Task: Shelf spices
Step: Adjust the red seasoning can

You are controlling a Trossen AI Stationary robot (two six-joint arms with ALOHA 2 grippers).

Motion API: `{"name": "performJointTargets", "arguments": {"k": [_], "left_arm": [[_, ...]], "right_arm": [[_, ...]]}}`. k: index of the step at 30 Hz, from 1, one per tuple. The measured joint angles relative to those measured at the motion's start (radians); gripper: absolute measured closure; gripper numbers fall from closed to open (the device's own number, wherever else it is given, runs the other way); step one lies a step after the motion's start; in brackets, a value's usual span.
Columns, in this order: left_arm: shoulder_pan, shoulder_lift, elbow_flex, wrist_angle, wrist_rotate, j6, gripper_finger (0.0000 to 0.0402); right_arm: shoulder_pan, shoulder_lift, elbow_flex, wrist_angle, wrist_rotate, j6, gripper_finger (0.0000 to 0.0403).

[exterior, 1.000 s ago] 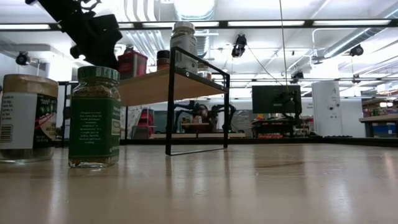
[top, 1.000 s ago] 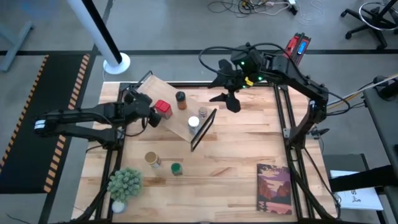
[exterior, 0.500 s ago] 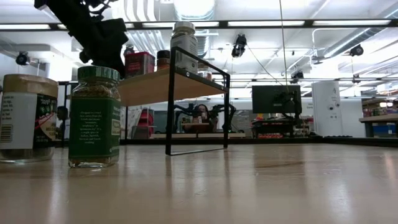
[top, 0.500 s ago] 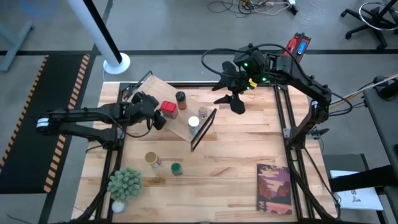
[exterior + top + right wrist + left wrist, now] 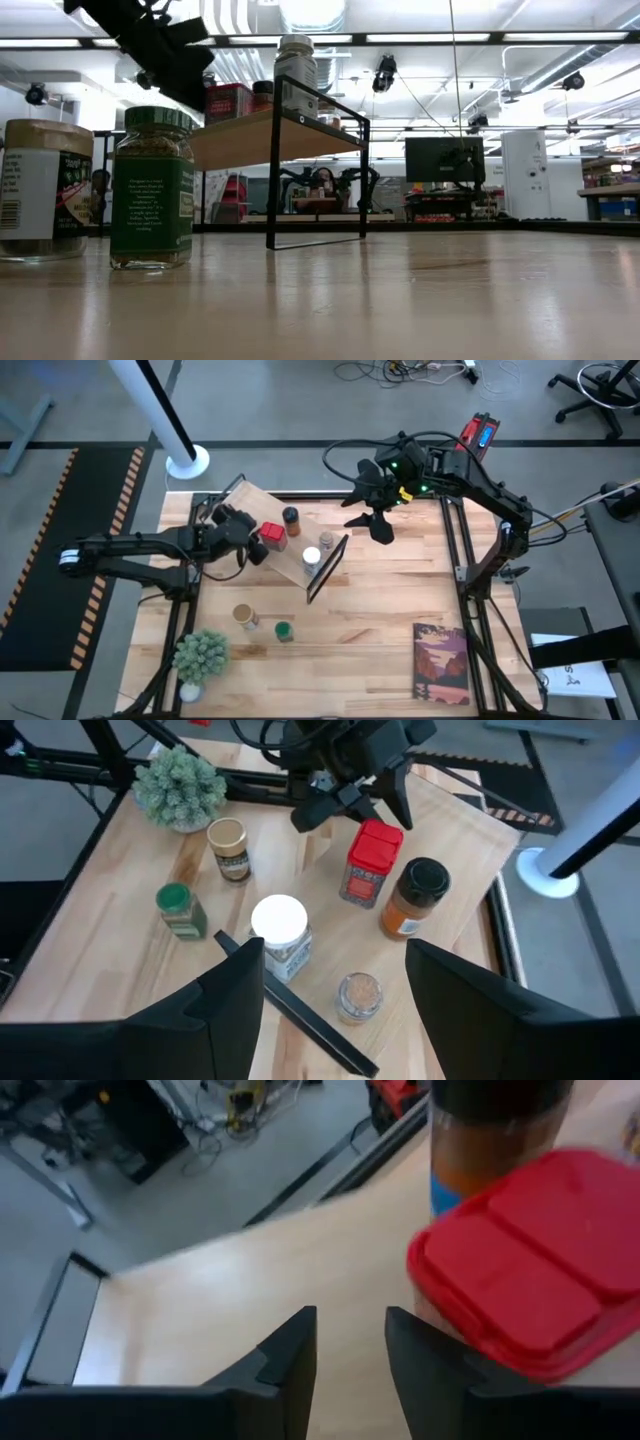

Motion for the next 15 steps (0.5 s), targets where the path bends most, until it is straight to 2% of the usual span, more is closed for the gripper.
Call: {"name": "performJointTargets", "arguments": {"k": [15], "left_arm": [[-0.001, -0.018, 0.026, 0.06, -0.034, 0.05, 0.0308]], "right_arm": [[0.0, 0.0, -0.044, 0.002, 0.003, -0.003, 0.0186]]}}
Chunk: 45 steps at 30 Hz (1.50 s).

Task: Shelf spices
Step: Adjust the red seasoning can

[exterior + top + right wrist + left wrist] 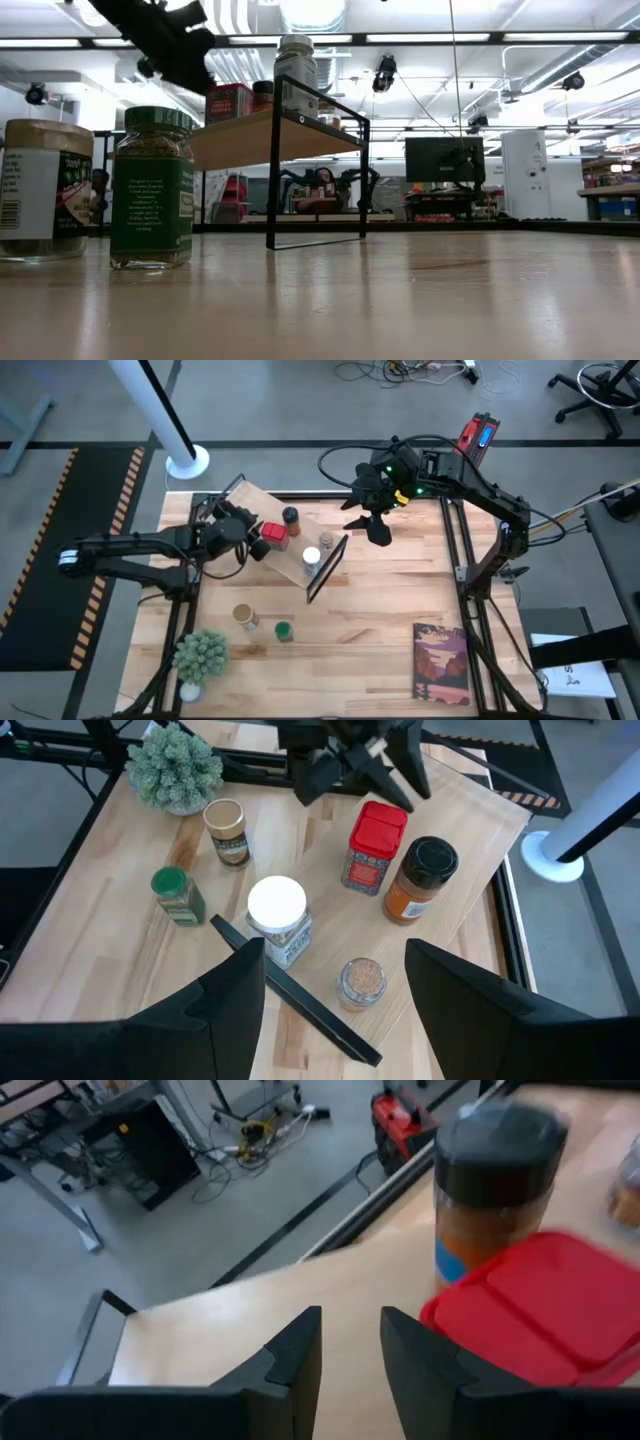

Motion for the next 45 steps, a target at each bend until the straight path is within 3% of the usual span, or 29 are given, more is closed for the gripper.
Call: {"name": "performJointTargets", "arguments": {"k": [3, 7, 11, 27, 35, 45], "left_arm": [[0.0, -0.011, 0.029, 0.0, 0.008, 0.002, 0.0311], [0.0, -0.013, 0.062, 0.027, 0.1, -0.038, 0.0309], [0.0, 0.03, 0.084, 0.03, 0.181, -0.058, 0.0311], [0.001, 0.212, 0.216, -0.018, 0.32, -0.098, 0.032], [0.001, 0.237, 0.221, -0.016, 0.325, -0.098, 0.0324], [0.002, 0.22, 0.221, -0.029, 0.406, -0.099, 0.0324]], "right_arm": [[0.0, 0.0, 0.0, 0.0, 0.0, 0.001, 0.0186], [0.002, -0.002, 0.0, 0.0, 0.001, 0.008, 0.0186], [0.007, -0.009, 0.0, -0.001, 0.014, 0.013, 0.0187], [0.024, -0.076, -0.019, -0.015, 0.053, 0.016, 0.0186], [0.026, -0.144, -0.109, -0.002, 0.078, 0.035, 0.0186], [0.026, -0.241, -0.268, 0.117, 0.088, 0.054, 0.019]]}}
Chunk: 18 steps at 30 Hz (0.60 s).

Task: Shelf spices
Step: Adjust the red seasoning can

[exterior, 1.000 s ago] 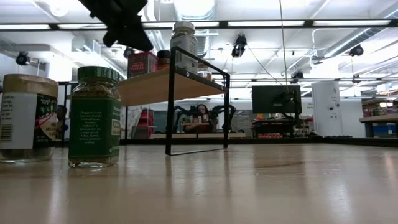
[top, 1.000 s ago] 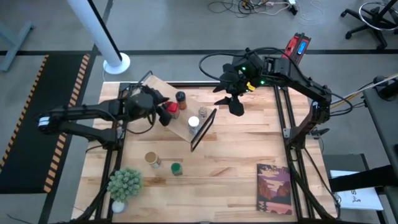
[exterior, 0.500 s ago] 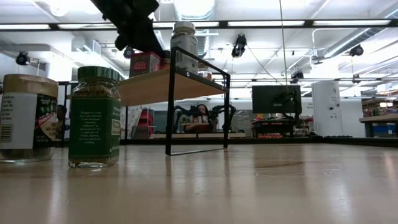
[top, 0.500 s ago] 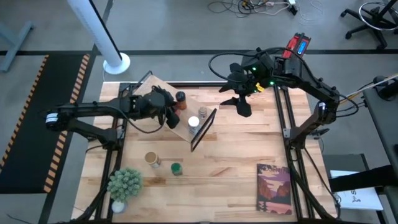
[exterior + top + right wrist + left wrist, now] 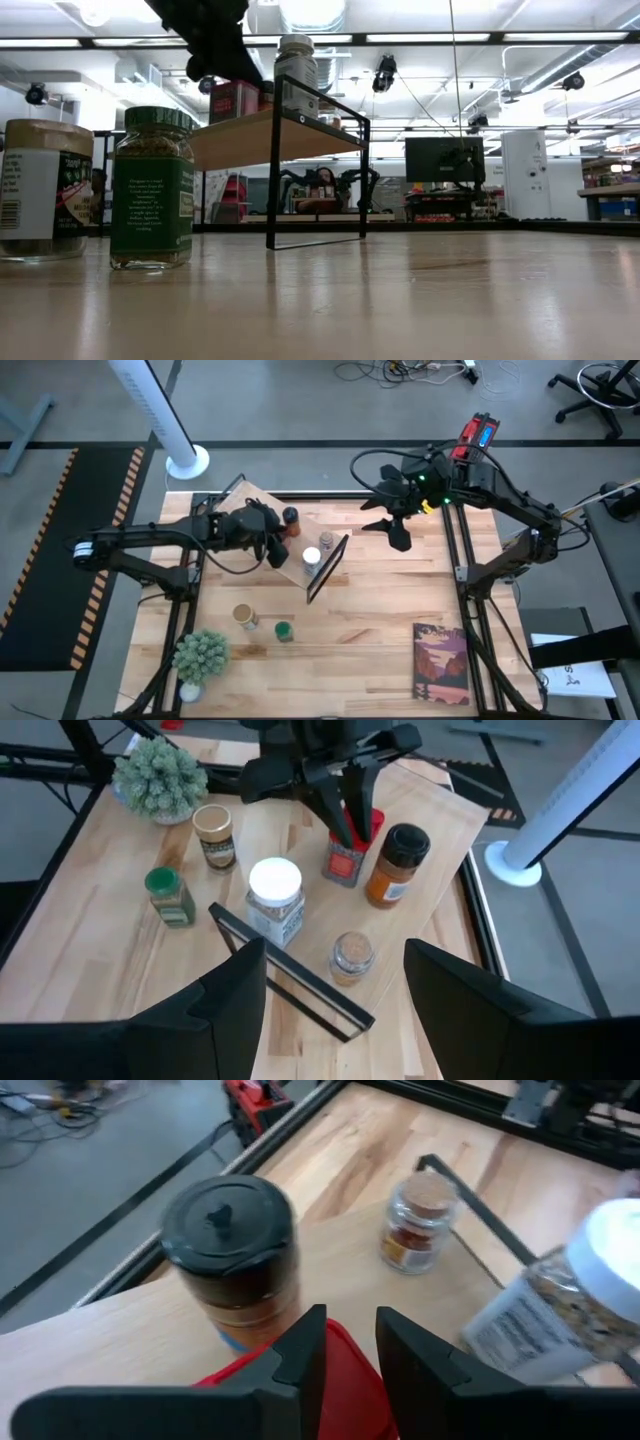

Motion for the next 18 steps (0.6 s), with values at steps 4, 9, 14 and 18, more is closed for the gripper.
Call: {"name": "performJointTargets", "arguments": {"k": [4, 9, 14, 18], "left_arm": [[0.0, -0.001, 0.0, 0.0, 0.052, 0.022, 0.0324], [0.0, -0.012, -0.001, -0.014, 0.062, 0.027, 0.0324], [-0.001, -0.026, -0.003, -0.028, 0.065, 0.027, 0.0324], [-0.001, -0.034, -0.004, -0.032, 0.065, 0.027, 0.0324]], "right_arm": [[0.0, -0.034, -0.06, 0.033, 0.001, 0.01, 0.019], [0.0, -0.068, -0.101, 0.043, 0.001, 0.015, 0.019], [0.0, -0.073, -0.105, 0.049, 0.001, 0.019, 0.019], [0.0, -0.073, -0.104, 0.06, 0.001, 0.018, 0.019]]}}
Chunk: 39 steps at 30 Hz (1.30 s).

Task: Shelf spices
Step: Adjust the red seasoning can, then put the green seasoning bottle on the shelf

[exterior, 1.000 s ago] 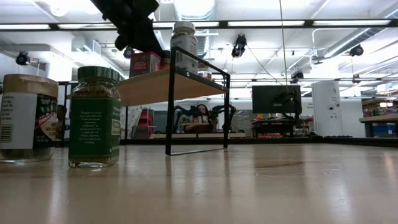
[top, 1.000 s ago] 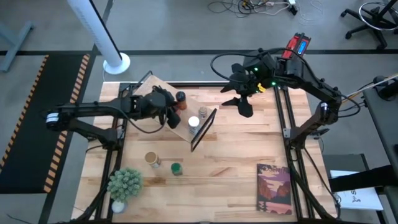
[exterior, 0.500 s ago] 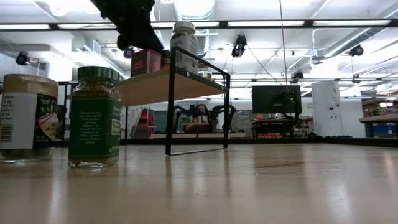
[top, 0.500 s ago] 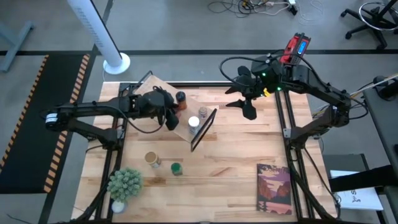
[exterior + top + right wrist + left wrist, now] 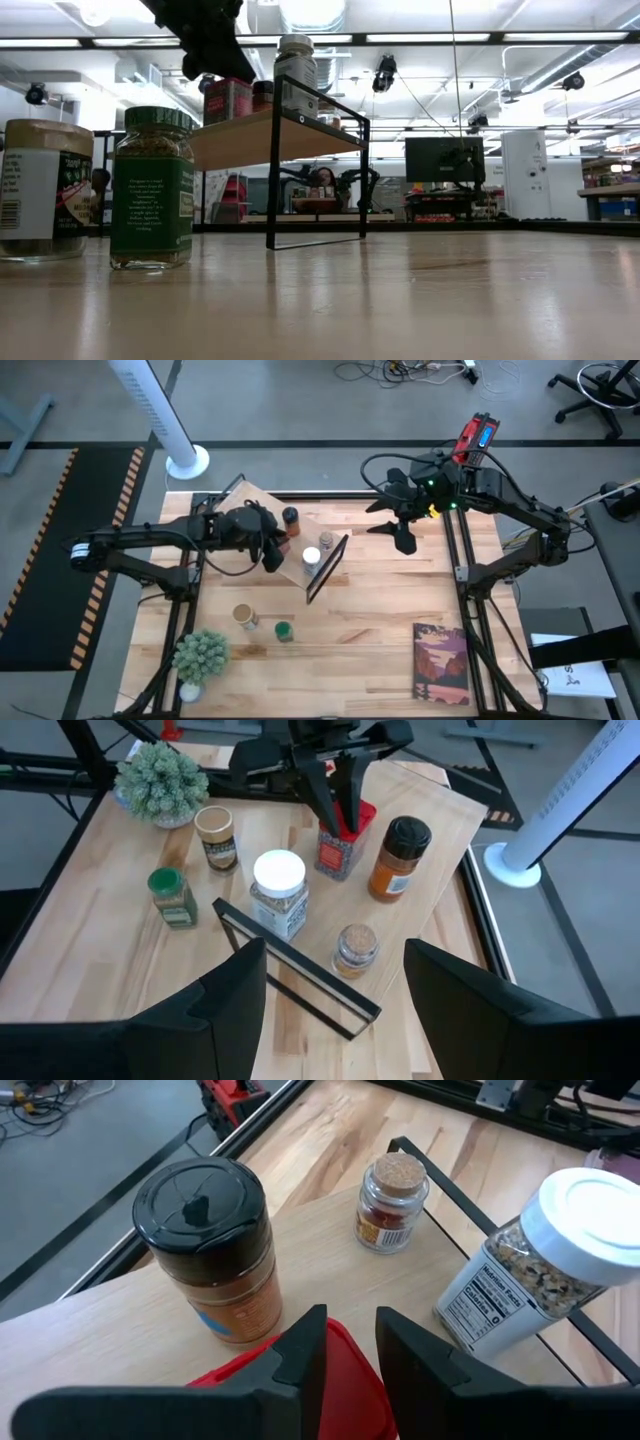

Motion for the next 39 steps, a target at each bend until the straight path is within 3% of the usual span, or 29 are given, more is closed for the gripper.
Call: {"name": "performJointTargets", "arguments": {"k": [16, 21, 26, 32, 39], "left_arm": [[0.0, -0.033, -0.002, 0.081, -0.033, 0.102, 0.0324], [-0.031, -0.063, -0.002, 0.075, 0.005, 0.176, 0.0324], [-0.139, -0.091, -0.002, 0.054, 0.104, 0.268, 0.0324], [-0.344, -0.097, -0.002, 0.051, 0.108, 0.311, 0.0312], [-0.474, -0.071, -0.001, 0.051, 0.08, 0.123, 0.0294]], "right_arm": [[0.0, 0.002, 0.0, 0.005, 0.017, 0.0, 0.019], [0.0, 0.002, 0.0, 0.003, 0.018, -0.002, 0.019], [0.0, -0.033, -0.001, -0.019, 0.077, -0.017, 0.019], [0.015, -0.13, -0.088, 0.098, 0.087, -0.011, 0.019], [0.024, -0.279, -0.311, 0.329, 0.097, 0.023, 0.019]]}}
